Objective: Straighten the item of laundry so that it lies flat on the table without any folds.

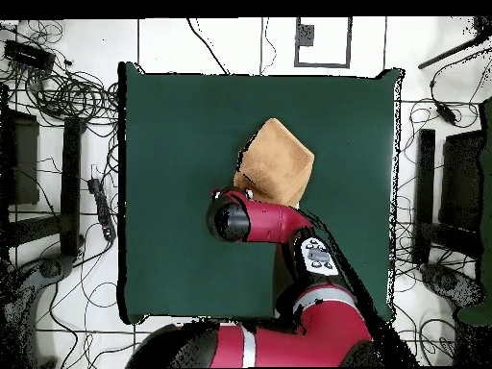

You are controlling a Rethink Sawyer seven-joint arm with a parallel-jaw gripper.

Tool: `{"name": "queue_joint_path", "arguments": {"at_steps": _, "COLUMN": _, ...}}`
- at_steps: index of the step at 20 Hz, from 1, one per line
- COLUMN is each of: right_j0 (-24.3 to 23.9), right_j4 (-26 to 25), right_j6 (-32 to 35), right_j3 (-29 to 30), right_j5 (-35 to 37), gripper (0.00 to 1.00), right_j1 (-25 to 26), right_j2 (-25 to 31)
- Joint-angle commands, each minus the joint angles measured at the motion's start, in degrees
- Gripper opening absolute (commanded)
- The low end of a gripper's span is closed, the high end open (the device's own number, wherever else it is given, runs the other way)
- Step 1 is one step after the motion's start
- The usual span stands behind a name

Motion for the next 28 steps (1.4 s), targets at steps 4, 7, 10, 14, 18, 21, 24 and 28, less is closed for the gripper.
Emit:
{"name": "queue_joint_path", "arguments": {"at_steps": 4, "right_j0": 2.44, "right_j4": 4.26, "right_j6": 13.38, "right_j3": 3.24, "right_j5": -1.37, "gripper": 0.0, "right_j1": 3.0, "right_j2": 8.46}}
{"name": "queue_joint_path", "arguments": {"at_steps": 7, "right_j0": 2.11, "right_j4": 4.72, "right_j6": 13.56, "right_j3": 4.03, "right_j5": -1.05, "gripper": 0.0, "right_j1": 1.82, "right_j2": 9.04}}
{"name": "queue_joint_path", "arguments": {"at_steps": 10, "right_j0": 1.57, "right_j4": 4.77, "right_j6": 13.35, "right_j3": 4.71, "right_j5": -1.4, "gripper": 0.0, "right_j1": 1.47, "right_j2": 9.9}}
{"name": "queue_joint_path", "arguments": {"at_steps": 14, "right_j0": 2.16, "right_j4": 5.42, "right_j6": 13.76, "right_j3": 4.64, "right_j5": -1.56, "gripper": 0.0, "right_j1": 1.28, "right_j2": 10.4}}
{"name": "queue_joint_path", "arguments": {"at_steps": 18, "right_j0": 2.68, "right_j4": 6.32, "right_j6": 14.12, "right_j3": 4.34, "right_j5": -1.38, "gripper": 0.0, "right_j1": 1.23, "right_j2": 11.32}}
{"name": "queue_joint_path", "arguments": {"at_steps": 21, "right_j0": 3.7, "right_j4": 7.09, "right_j6": 14.66, "right_j3": 4.15, "right_j5": -1.27, "gripper": 0.0, "right_j1": 1.08, "right_j2": 10.89}}
{"name": "queue_joint_path", "arguments": {"at_steps": 24, "right_j0": 4.08, "right_j4": 7.75, "right_j6": 15.01, "right_j3": 4.24, "right_j5": -1.32, "gripper": 0.0, "right_j1": 0.97, "right_j2": 10.88}}
{"name": "queue_joint_path", "arguments": {"at_steps": 28, "right_j0": 4.41, "right_j4": 8.73, "right_j6": 15.06, "right_j3": 3.97, "right_j5": -1.09, "gripper": 0.0, "right_j1": 0.95, "right_j2": 10.96}}
